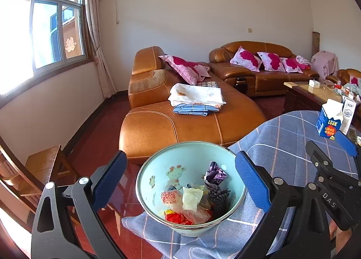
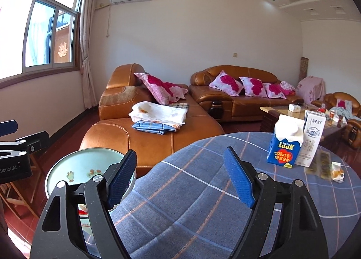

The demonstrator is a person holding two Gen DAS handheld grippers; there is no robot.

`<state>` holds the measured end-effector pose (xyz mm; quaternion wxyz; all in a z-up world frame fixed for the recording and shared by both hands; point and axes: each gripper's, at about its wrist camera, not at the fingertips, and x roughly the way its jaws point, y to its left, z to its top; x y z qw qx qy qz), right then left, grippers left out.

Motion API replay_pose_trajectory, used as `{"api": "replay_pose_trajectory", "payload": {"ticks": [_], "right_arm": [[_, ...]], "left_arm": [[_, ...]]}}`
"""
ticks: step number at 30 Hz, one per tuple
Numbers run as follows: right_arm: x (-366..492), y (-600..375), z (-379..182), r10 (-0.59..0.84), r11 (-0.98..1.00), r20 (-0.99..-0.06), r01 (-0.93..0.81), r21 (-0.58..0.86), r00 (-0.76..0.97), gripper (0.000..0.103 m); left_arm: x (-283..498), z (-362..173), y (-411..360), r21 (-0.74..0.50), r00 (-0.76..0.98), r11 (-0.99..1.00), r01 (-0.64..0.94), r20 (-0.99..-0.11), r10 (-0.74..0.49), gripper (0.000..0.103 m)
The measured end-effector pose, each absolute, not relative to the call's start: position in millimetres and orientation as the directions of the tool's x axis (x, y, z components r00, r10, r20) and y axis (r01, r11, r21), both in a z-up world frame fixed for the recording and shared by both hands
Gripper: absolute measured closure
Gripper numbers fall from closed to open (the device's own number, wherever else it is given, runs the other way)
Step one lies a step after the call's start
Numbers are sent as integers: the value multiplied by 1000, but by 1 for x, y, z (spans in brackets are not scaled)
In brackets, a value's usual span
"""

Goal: Collect trash

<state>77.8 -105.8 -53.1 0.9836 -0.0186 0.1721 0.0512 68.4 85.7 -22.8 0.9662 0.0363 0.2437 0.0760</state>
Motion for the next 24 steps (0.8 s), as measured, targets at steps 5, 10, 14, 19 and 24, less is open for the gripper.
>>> {"api": "replay_pose_trajectory", "payload": {"ticks": [5,10,14,19,24], "right_arm": [[76,-104,-52,93,994,-329,-105,-20,940,24],[76,-103,-52,92,994,-328,-105,-22,940,23],[76,-101,-52,91,994,-330,-104,-23,940,22],[74,-101,-51,90,994,-325,-105,-28,942,21],[74,-101,-51,90,994,-325,-105,-27,941,21]], "left_arm": [[68,-21,86,104,872,986,-130,-461,163,8],[67,-20,86,104,870,986,-132,-464,165,8],[67,-21,86,104,869,986,-133,-465,167,8],[67,-21,86,104,869,985,-135,-465,169,8],[67,-21,87,104,867,985,-136,-468,169,8]]}}
